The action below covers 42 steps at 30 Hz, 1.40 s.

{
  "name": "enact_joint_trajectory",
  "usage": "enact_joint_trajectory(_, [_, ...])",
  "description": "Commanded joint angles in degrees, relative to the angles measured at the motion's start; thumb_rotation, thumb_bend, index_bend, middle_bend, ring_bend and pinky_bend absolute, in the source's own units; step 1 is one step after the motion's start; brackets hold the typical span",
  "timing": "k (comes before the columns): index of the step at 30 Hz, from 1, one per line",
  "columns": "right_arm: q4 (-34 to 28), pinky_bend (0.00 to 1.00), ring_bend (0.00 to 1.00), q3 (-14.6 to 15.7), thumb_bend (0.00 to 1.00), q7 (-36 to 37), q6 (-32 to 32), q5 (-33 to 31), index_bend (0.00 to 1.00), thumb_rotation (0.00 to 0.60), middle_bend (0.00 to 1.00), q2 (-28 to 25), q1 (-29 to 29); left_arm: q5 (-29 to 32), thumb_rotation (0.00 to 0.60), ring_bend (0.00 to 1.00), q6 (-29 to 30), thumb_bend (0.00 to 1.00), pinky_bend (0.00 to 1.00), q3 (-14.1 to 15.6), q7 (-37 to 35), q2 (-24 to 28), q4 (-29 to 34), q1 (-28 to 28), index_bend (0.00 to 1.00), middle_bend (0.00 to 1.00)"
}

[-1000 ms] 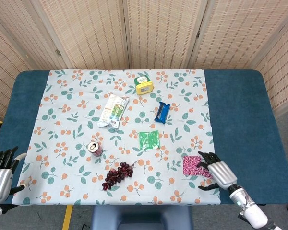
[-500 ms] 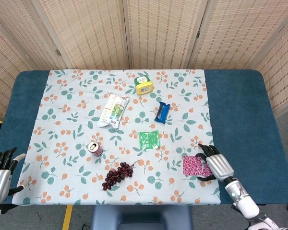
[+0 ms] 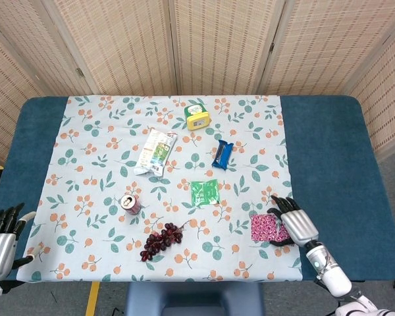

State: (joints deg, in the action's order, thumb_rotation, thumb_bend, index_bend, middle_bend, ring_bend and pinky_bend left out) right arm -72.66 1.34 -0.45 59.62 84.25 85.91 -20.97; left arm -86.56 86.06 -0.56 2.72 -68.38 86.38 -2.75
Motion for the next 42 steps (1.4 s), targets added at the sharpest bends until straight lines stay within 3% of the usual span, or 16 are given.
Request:
enact_joint_trajectory(1, [0.6, 0.0, 0.0, -0.2, 0.15, 0.0, -0.1, -0.1, 0.23, 0.448, 0.03, 0.5, -0.2, 0.0, 0.6, 0.08, -0.1, 0.27, 0.0, 0.0, -0.1, 0.0, -0.1, 0.0, 0.22, 0.07])
enact_joint_trajectory(42, [11.6, 0.0, 0.0, -7.1, 0.15, 2.0, -6.9, -6.1, 0.23, 0.448, 0.03, 5.8, -8.0, 1.4, 0.6, 0.09, -1.5, 0.27, 0.0, -0.3, 0.0, -0.9, -1.6, -0.1, 0.23, 0.07])
